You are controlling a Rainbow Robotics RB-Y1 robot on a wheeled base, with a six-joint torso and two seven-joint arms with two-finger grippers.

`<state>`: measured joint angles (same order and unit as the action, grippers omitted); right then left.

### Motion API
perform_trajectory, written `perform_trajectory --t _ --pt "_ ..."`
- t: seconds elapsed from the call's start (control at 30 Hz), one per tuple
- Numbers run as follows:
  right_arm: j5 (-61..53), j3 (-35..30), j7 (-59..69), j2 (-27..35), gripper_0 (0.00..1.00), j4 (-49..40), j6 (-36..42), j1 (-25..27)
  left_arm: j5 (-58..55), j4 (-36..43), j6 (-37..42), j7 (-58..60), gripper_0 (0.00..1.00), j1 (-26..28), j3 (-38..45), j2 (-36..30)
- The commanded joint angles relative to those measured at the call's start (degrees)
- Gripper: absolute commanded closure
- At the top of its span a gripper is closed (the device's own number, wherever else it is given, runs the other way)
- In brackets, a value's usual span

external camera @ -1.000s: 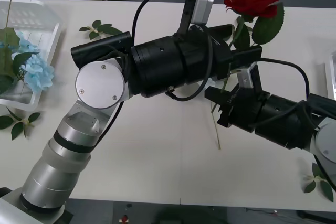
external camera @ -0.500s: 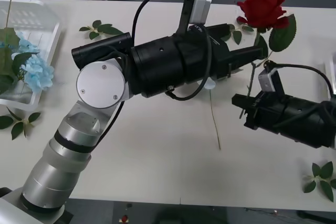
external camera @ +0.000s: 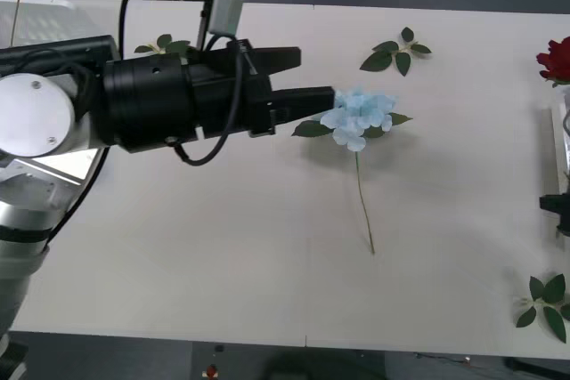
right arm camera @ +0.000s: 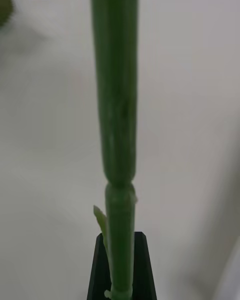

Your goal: Put the red flowers into the right box and the blue flowers into the left box

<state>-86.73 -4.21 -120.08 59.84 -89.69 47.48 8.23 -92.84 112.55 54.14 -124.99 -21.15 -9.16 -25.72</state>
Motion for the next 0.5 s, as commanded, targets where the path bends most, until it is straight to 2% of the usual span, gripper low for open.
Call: perform_trajectory --t 0.03,0.17,0.23,0.27,0.43,0.5 --pt "7.37 -9.24 6.26 0.89 1.00 5.76 9.47 -3.75 -0.68 2.06 1.41 -7.46 0.00 6.47 1.60 -0.29" --pt "16.42 -16.27 9.87 1.50 1.00 11.21 20.63 -9.64 -0.59 0.74 1.49 -14.49 0.00 10.07 1.60 -0.03" --pt "17.91 -16.80 10.48 1.85 1.00 11.82 21.86 -10.52 -0.68 0.47 1.41 -15.63 0.00 10.51 1.60 -0.03" --pt "22.83 -17.77 12.50 3.26 1.00 14.02 24.50 -13.33 -0.68 -0.58 1.49 -19.15 0.00 11.30 1.60 0.24" --pt "33.38 -15.83 15.14 6.25 1.00 19.03 24.50 -17.90 -1.03 -3.31 3.69 -26.88 0.00 13.33 3.18 3.40" --pt "36.28 -13.99 15.23 6.86 1.00 21.58 23.44 -18.69 -1.03 -5.41 7.73 -30.01 0.00 13.68 6.08 6.30"
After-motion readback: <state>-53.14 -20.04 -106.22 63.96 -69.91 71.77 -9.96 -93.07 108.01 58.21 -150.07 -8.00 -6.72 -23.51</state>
